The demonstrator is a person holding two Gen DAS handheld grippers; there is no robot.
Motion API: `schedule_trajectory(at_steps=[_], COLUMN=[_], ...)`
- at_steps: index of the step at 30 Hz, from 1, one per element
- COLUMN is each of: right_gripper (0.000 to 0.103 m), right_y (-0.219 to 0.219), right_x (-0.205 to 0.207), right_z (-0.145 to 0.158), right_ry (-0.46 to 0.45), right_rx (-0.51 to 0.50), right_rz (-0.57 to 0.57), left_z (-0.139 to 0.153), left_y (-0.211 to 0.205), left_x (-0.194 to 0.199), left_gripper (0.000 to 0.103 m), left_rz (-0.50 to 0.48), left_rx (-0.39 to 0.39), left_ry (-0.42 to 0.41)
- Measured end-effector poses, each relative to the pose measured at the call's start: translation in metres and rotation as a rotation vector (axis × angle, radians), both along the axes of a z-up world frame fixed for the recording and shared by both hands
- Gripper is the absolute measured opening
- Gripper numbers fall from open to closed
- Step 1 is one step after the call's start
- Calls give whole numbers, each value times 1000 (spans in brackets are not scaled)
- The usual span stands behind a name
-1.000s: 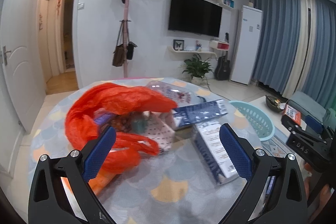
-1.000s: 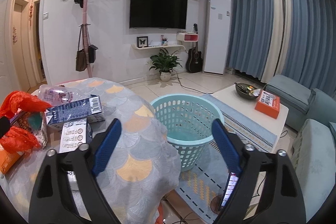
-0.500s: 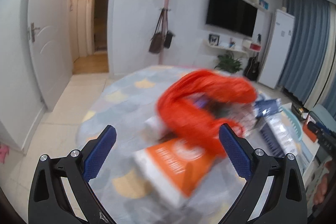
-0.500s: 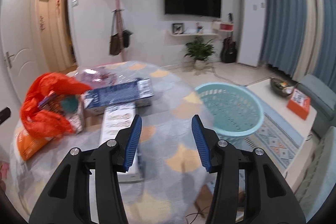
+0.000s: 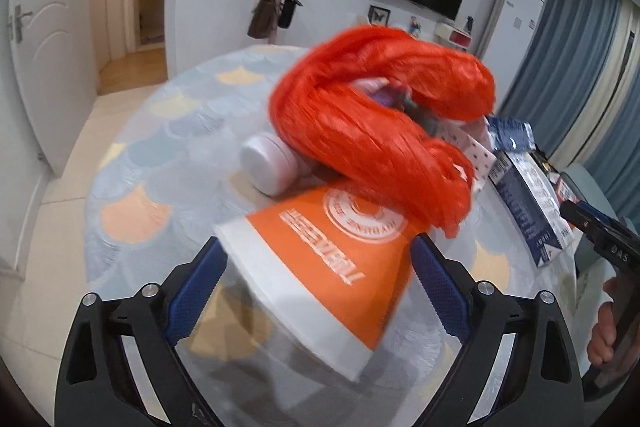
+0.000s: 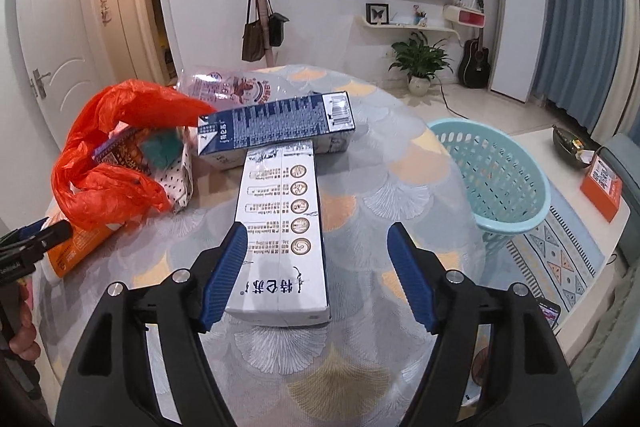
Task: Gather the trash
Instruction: 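Grasp the orange paper cup with the left tool while the right tool grasps a white milk carton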
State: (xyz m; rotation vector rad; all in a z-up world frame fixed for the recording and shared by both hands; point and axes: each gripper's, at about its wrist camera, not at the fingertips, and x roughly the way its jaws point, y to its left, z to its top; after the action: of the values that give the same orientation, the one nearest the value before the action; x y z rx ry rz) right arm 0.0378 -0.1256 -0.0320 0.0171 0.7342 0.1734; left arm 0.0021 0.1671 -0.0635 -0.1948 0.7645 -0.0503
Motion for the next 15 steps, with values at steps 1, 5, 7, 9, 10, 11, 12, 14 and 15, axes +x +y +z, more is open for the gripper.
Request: schedule_trajectory(at_steps=[1, 5, 7, 9, 10, 11, 12, 14, 15], right_gripper=[69, 73, 74, 74, 74, 75, 75, 75, 75], right_y=[0, -1, 1, 2, 3, 4, 6, 8, 8], right_x=[2, 8, 13, 16, 17, 18, 18, 20, 23], right_z=[-1, -5, -6, -7, -7, -6, -7, -7, -9], right_ry=[5, 26, 31, 33, 32, 32, 30, 37, 48], right_rx=[-1, 7, 9, 9, 8, 7, 4, 9, 19], right_rz=[2, 16, 23, 34, 39, 43, 46, 55, 61], left_z=[-2, -6, -5, -4, -2, -1, 1, 4, 4], left_y=[-3, -21, -26, -25, -23, -19, -14, -6, -3], left_x=[-1, -8, -14, -18, -21, -24, -27, -29, -28], left_gripper=[79, 71, 71, 71, 71, 71, 71, 70, 69], left_rz=[-15, -69, -75, -71, -60, -46, -29, -4, 11], left_rx=[-7, -14, -18, -41, -55, -68, -87, -120, -125], left_ry=[5, 20, 11, 2, -5, -15, -29, -40, -38])
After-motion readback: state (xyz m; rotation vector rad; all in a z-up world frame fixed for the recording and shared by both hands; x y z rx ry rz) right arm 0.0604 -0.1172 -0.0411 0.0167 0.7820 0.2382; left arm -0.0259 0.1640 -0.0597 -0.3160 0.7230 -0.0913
